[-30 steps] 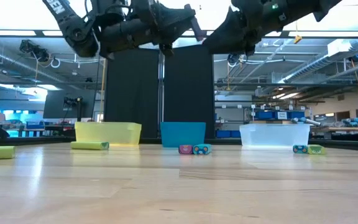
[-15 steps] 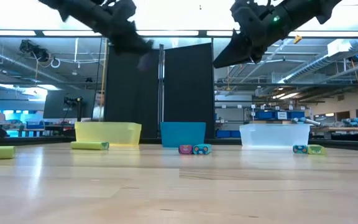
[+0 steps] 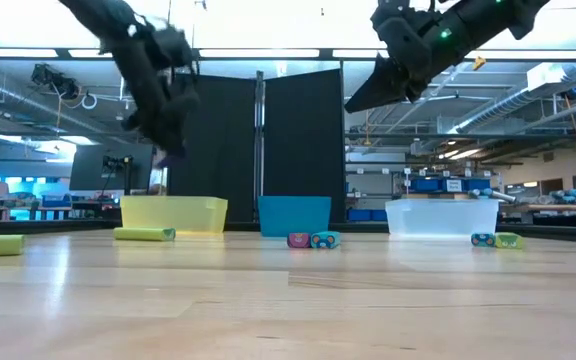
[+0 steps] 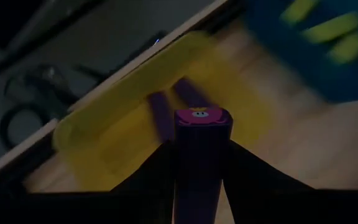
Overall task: Sort blocks
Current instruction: Put the violet block into the yellow bin
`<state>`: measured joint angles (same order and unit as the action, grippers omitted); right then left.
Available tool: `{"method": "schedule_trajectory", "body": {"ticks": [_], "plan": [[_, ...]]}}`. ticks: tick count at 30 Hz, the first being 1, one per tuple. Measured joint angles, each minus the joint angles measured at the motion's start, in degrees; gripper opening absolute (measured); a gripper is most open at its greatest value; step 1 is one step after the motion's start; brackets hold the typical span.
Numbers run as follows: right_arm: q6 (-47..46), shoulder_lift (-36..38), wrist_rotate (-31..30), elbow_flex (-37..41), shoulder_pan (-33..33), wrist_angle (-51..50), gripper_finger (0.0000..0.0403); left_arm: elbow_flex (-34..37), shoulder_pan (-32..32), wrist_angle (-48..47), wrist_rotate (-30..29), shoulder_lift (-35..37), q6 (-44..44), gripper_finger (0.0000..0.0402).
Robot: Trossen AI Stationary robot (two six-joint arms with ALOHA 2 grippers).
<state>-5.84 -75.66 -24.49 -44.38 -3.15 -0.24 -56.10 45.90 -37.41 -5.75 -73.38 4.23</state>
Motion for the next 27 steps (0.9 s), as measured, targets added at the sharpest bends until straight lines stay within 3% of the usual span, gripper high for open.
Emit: {"method": "schedule_trajectory", "body": {"ticks": [11,27], "plan": [[-0.4,-0.1,0.1,0.0,0.4,-1.8,0.0006,-3.6,10.7,1.8,2.8,-15.8,-3.1,0.011],[-1.5,-0.1,0.2,0.0,0.4,-3.4,0.001,-6.4,11.9,1.4,5.1,-26.4,-2.5,0.011]]}}
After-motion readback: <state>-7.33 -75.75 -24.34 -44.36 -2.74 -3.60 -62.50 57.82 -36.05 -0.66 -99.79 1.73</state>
